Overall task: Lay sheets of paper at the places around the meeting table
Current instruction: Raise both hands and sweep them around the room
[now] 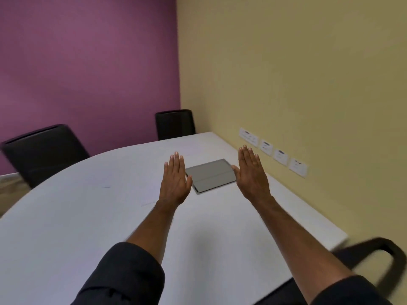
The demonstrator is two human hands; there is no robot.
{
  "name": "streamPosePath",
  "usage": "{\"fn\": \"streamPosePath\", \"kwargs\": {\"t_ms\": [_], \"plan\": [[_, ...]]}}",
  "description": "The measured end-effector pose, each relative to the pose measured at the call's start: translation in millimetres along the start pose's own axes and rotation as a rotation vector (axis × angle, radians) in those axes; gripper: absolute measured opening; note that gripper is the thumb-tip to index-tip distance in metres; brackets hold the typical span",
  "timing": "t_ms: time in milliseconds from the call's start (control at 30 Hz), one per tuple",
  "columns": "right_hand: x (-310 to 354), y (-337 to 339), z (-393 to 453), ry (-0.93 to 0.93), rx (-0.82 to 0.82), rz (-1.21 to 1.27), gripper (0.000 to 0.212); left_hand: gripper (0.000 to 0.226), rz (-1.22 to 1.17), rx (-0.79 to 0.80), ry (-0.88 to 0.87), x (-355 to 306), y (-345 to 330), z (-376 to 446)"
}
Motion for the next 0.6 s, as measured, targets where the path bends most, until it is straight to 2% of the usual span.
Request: {"fn": "streamPosePath", "kwargs": {"t_ms": [267,600], "plan": [[78.6,-80.6,138.2,0.161,0.05,0.091,0.066,0.07,0.097,-0.038,0.201,137.5,16.1,66.7],[111.3,-207.2,233.3,0.251,0.222,0.163,0.067,0.072,0.083,0.045,0.33,233.7,-45.4,109.8]]}}
Point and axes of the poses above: each hand's wrist, its own z-axis towards the middle knuckle, its own y-axis out of the back of the hand, x = y × z, the point moved 7 cm from there along z, towards the middle knuckle, and after that the axes turned 14 degrees about x, right-handed, at the moved point
